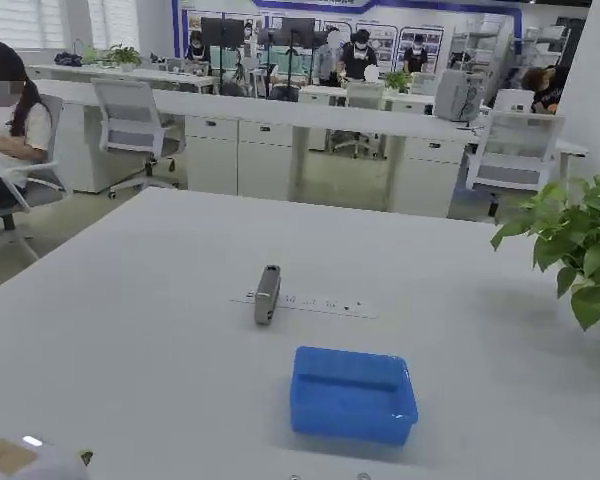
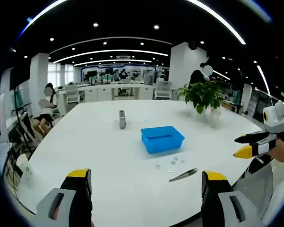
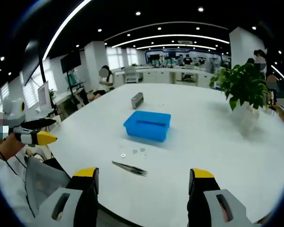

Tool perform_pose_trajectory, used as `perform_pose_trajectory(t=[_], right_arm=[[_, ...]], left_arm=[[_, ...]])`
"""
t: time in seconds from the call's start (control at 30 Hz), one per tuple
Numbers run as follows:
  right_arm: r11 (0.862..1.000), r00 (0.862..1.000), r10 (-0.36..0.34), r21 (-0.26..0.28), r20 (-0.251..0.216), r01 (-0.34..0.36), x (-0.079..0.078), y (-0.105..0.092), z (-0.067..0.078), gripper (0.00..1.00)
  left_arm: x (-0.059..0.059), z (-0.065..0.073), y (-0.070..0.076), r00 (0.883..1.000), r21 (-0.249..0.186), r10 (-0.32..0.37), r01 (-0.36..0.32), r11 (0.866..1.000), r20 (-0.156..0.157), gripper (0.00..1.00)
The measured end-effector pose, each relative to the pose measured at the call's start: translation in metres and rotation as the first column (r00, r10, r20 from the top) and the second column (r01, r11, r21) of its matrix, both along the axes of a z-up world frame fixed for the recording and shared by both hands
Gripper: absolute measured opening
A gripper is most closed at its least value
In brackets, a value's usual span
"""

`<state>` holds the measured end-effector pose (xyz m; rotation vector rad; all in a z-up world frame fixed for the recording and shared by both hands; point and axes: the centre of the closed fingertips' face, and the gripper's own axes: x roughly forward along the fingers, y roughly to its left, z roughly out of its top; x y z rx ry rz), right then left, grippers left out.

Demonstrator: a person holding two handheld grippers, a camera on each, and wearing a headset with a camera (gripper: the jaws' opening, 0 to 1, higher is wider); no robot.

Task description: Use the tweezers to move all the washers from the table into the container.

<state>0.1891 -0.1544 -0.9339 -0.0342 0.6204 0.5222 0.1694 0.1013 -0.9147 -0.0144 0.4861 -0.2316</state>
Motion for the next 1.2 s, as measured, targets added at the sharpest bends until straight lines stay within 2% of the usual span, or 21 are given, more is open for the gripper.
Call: perform_pose_trajectory(t=[0.73, 1.2], right_arm=[[1.0, 1.0, 0.007, -0.011, -0.007, -0.007, 0.002, 0.0, -0.004, 0.77], [1.0, 1.0, 0.021, -0.024, -0.004, -0.021, 0.008, 0.003, -0.005, 0.76]], left_arm=[[0.0, -0.004, -0.005, 1.0, 0.01, -0.013, 0.013, 1.0, -0.013, 0.99], [0.004, -0.001, -0.016, 0.999, 0.002, -0.042, 0.042, 0.999, 0.008, 0.98]])
